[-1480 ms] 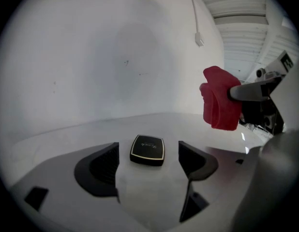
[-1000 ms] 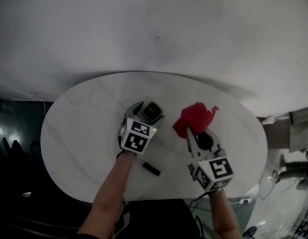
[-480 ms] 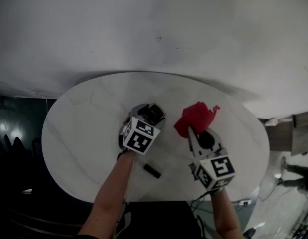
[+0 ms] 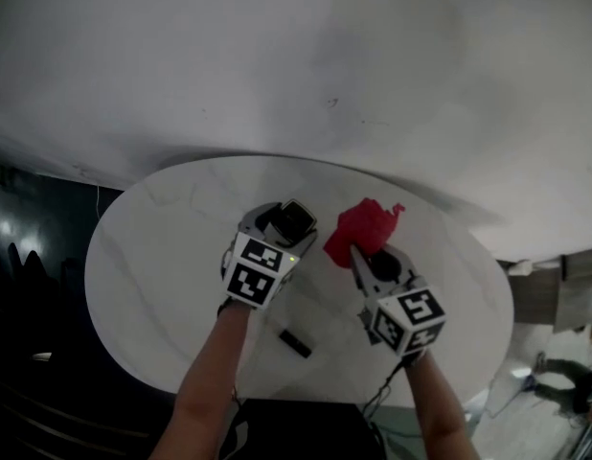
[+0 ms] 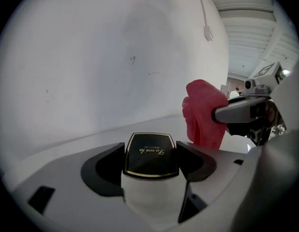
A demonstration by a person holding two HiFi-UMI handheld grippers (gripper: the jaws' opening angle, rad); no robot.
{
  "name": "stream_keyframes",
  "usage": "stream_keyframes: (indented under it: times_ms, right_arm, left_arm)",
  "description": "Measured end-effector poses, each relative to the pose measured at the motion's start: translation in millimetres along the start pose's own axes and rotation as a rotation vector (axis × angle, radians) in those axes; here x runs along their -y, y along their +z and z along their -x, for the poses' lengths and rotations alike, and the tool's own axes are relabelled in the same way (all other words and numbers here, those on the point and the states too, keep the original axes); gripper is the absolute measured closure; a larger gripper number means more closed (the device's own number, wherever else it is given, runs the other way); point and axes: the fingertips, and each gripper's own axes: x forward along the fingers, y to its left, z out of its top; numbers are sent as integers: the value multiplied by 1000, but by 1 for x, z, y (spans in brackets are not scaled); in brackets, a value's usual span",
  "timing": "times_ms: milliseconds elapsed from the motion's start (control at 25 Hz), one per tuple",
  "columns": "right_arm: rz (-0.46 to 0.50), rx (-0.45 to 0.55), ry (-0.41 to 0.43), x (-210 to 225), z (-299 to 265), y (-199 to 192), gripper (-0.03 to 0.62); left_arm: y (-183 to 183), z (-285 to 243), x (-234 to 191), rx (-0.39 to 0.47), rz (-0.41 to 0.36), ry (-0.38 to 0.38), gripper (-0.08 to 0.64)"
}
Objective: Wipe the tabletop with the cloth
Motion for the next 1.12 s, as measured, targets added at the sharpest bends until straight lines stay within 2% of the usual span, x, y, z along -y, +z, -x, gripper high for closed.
stream_keyframes:
  times_ms: [120, 320, 560, 800, 960, 1120]
  right_arm:
    - [62, -14, 60, -4, -32, 16, 546]
    - [147, -17, 155, -23, -98, 37, 546]
    - [190, -63, 237, -51, -169, 22, 546]
    - [236, -121, 260, -61, -211, 20, 546]
    - [266, -207, 278, -70, -232, 11, 546]
    - [300, -258, 240, -67, -241, 4, 546]
  left_arm:
    - [11, 13, -24, 28, 3, 46, 224]
    - [18, 47, -71, 90, 93, 115, 224]
    - [8, 77, -111, 120, 179, 200, 224]
    - [-3, 91, -124, 122, 216, 230, 224]
    - [-6, 89, -129, 113, 234, 234, 224]
    - [-4, 84, -125, 114, 238, 217, 224]
